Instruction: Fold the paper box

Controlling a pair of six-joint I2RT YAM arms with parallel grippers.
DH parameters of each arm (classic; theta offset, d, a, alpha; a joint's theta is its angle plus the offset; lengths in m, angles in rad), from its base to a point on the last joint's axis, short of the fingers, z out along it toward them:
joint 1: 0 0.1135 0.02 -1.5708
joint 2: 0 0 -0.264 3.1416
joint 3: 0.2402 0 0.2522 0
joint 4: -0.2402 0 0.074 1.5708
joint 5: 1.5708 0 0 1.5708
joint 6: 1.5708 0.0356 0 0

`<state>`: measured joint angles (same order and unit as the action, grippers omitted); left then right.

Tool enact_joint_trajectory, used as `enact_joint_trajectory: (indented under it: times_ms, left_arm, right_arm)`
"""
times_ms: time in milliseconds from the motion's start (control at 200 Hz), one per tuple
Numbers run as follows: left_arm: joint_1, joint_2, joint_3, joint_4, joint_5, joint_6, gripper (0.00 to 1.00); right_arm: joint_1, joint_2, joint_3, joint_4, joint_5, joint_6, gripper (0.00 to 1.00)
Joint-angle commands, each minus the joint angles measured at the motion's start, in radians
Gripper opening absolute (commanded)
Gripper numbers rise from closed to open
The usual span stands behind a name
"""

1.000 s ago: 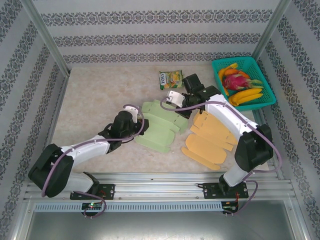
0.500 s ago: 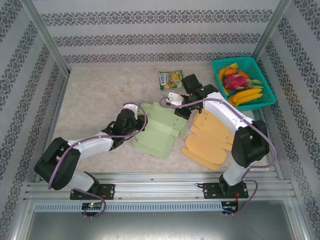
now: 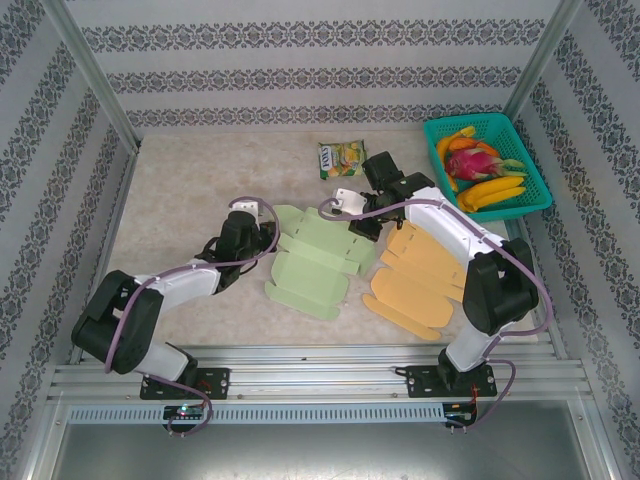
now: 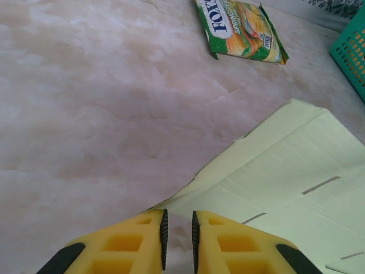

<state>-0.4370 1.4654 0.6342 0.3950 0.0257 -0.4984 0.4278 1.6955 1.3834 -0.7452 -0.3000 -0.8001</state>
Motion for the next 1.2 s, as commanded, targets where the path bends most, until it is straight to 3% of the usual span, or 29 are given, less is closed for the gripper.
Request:
enact_joint_trajectory:
  times_ms: [0, 560, 839, 1194]
  left_arm:
    - [0.006, 0.014, -0.001, 0.038, 0.013, -0.008, 0.21]
    - [0.023, 0.111, 0.049, 0.02, -0.007, -0.018, 0.21]
    - [0.002, 0.165, 0.089, 0.098, 0.206, -0.063, 0.2]
    - [-0.047, 0.27, 0.136, 0.154, 0.261, -0.126, 0.18]
  right_arm:
    - [0.006, -0.004, -0.011, 0.008, 0.002, -0.021, 0.0]
    - [0.018, -0.001, -0.017, 0.011, 0.006, -0.027, 0.0]
    - [0.023, 0.01, -0.014, 0.031, 0.002, -0.001, 0.0]
    - [0.032, 0.025, -0.015, 0.043, 0.013, 0.019, 0.0]
